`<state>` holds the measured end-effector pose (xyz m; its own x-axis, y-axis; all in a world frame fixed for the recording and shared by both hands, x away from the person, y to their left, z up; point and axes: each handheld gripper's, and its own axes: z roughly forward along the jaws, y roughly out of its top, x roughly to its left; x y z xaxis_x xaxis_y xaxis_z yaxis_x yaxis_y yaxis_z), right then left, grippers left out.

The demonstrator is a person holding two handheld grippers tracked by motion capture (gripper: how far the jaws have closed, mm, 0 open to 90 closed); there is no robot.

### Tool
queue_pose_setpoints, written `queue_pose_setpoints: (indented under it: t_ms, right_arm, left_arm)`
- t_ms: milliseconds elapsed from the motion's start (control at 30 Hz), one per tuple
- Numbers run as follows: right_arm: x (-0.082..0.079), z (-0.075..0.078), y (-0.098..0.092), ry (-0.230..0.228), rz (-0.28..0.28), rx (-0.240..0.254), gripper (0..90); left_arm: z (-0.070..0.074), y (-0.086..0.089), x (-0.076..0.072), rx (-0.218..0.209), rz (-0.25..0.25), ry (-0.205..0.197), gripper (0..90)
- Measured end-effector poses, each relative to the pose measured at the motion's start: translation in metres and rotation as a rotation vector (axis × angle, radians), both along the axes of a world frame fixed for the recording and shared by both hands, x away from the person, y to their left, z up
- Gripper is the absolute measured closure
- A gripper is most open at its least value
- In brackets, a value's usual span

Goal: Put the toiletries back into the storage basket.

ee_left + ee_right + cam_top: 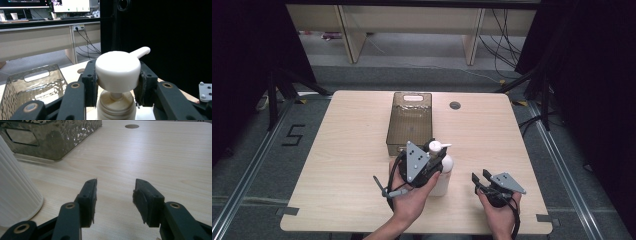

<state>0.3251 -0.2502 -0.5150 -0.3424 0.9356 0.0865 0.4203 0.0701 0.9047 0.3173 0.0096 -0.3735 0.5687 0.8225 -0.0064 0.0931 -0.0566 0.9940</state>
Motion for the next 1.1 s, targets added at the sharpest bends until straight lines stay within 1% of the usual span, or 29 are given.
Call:
queue_pose_setpoints:
  t_ms: [100,133,167,200,233,267,300,400,433,467,533,567,633,767,967,1100]
  right_arm:
    - [0.000,0.000,0.000,0.003,0.002,0.002,53.4]
    - [0.001,-0.001,0.000,-0.008,-0.016,-0.016,53.5]
    - [0.000,0.000,0.000,0.000,-0.014,-0.017,53.4]
    - [0.000,0.000,0.000,0.000,-0.014,-0.017,53.4]
    - [0.000,0.000,0.000,0.004,-0.009,-0.017,53.5]
    - [0.000,0.000,0.000,0.004,-0.009,-0.017,53.5]
    - [0.000,0.000,0.000,0.003,-0.008,-0.018,53.5]
    - [0.000,0.000,0.000,0.002,-0.009,-0.018,53.5]
    - [0.000,0.000,0.000,0.002,-0.009,-0.019,53.5]
    - [-0.001,0.001,0.000,0.011,-0.007,-0.008,53.5]
    - [-0.001,0.001,0.000,0.011,-0.007,-0.008,53.5]
    - [-0.001,0.001,0.000,0.011,-0.007,-0.009,53.5]
    - [-0.001,0.001,0.000,0.012,-0.008,-0.007,53.5]
    - [-0.001,0.001,0.000,0.011,-0.008,-0.009,53.5]
    - [-0.002,0.002,0.000,0.017,-0.005,-0.013,53.5]
    - [-0.002,0.001,0.000,0.011,-0.009,-0.008,53.5]
  left_arm:
    - [0.007,0.004,0.001,-0.005,0.003,-0.017,58.9]
    - [0.009,0.005,0.001,-0.007,0.005,-0.022,58.8]
    - [0.014,0.007,0.001,-0.002,0.007,-0.032,58.8]
    - [0.014,0.007,0.001,-0.002,0.007,-0.032,58.9]
    - [0.018,0.010,0.002,-0.001,0.013,-0.037,58.9]
    - [0.018,0.010,0.002,-0.001,0.013,-0.037,58.9]
    - [0.021,0.013,0.003,-0.014,0.028,-0.015,58.9]
    - [0.024,0.017,0.005,-0.016,0.039,-0.015,58.9]
    - [0.025,0.019,0.006,-0.018,0.044,-0.018,58.9]
    - [0.028,0.023,0.008,-0.018,0.056,-0.023,58.9]
    - [0.029,0.024,0.009,-0.018,0.057,-0.022,58.9]
    - [0.030,0.027,0.010,-0.015,0.066,-0.028,58.9]
    - [0.034,0.030,0.012,-0.031,0.075,-0.030,58.9]
    - [0.037,0.036,0.015,-0.032,0.084,-0.028,58.9]
    - [0.043,0.047,0.022,-0.035,0.114,-0.039,58.9]
    - [0.046,0.051,0.025,-0.040,0.124,-0.042,58.9]
